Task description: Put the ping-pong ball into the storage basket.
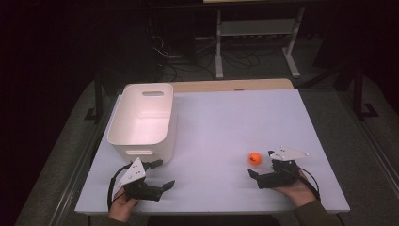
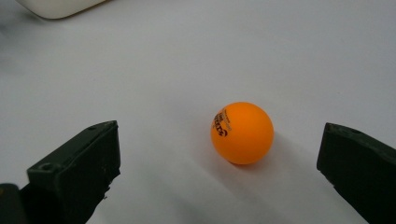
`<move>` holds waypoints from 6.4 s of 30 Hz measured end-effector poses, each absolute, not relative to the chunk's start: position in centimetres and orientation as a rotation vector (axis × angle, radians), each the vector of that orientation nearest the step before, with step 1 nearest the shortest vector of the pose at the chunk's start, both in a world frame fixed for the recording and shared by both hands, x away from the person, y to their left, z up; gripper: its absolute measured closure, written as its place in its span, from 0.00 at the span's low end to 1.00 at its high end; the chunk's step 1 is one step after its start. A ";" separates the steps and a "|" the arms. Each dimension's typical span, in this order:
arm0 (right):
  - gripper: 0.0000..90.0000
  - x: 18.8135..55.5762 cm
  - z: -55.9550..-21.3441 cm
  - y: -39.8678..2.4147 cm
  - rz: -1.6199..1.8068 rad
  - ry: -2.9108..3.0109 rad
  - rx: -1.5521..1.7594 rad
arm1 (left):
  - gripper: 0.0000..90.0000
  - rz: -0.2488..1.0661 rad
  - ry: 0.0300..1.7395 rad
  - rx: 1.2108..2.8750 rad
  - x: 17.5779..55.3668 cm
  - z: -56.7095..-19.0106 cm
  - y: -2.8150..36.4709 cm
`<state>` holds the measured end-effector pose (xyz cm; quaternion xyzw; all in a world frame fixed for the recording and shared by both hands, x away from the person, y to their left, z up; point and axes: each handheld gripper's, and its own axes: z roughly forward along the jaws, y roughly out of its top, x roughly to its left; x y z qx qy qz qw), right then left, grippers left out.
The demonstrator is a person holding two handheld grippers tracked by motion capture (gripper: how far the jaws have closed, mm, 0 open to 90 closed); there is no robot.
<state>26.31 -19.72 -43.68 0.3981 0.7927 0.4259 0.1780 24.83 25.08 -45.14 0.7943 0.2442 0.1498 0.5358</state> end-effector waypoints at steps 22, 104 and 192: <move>0.00 27.3 -42.8 -19.6 1.220 2.238 1.100 | 0.16 0.359 0.582 1.889 24.8 -45.1 25.0; 0.00 31.5 -42.6 -18.5 1.225 2.256 1.099 | 0.16 0.362 0.583 1.895 24.8 -45.1 25.0; 0.10 31.3 -45.7 -18.9 1.019 2.461 1.039 | 0.16 0.370 0.575 1.889 24.7 -45.1 25.1</move>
